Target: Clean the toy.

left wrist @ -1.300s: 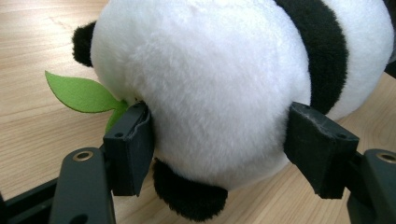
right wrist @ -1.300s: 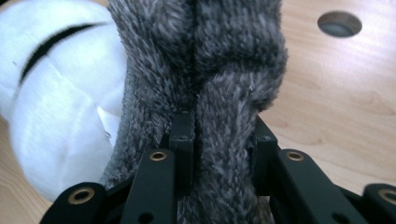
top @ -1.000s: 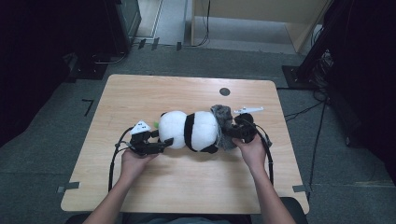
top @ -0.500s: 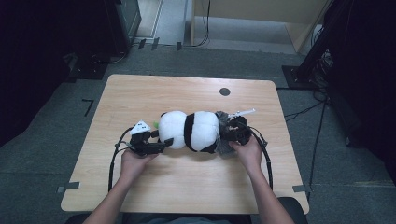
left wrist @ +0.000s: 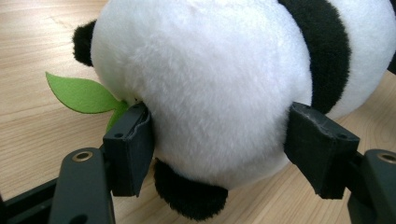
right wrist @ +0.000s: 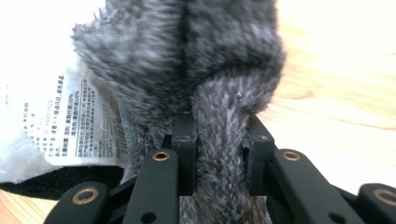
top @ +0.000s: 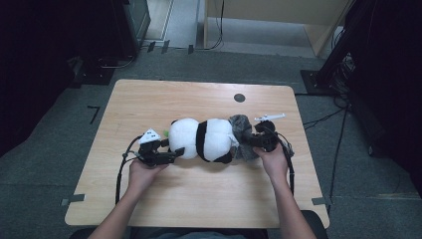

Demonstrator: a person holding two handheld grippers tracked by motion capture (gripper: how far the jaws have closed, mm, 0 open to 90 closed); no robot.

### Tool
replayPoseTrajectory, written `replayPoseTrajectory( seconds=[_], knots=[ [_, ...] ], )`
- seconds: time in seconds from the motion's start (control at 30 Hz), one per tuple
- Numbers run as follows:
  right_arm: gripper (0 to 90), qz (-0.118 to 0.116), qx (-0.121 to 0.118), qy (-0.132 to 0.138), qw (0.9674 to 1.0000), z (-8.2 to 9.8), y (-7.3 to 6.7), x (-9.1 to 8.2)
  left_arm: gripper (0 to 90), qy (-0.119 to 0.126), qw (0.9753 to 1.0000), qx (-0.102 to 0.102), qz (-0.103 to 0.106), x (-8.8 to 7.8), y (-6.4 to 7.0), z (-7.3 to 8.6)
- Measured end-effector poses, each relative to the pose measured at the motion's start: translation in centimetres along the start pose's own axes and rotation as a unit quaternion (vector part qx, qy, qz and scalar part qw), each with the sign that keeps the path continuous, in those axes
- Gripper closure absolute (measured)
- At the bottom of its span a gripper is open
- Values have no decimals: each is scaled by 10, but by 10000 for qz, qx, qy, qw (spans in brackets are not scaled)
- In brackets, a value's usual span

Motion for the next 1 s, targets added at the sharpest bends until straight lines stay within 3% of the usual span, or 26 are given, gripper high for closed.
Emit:
replayPoseTrajectory(
  seconds=[0.27, 0.4, 0.57, 0.8, 1.0],
  knots=[
    [725, 77, 62, 469, 9988, -11, 7, -27, 280, 6, 10000, -2, 2, 0, 0, 0],
    [725, 15, 46, 629, 9980, -17, 2, -37, 280, 9, 10000, -3, -1, 0, 0, 0],
    [723, -242, -157, 959, 9950, -29, -20, -50, 280, 12, 10000, 1, -4, 0, 0, -1],
    [717, -361, -295, 946, 9944, -35, -36, -48, 280, 8, 10000, 11, -15, 0, 1, -1],
    [700, -439, -386, 818, 9949, -34, -47, -36, 280, 6, 10000, 17, -12, 0, 1, -1]
  ],
)
Point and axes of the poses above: each handheld gripper's, and its own axes: x roughly forward along the jaws, z roughly out of its underside, y roughly to its right, the point moved 9 cm from there along x, roughly forward along the jaws, and after that the axes turned 5 degrees about -z, right-handed, at the moved point
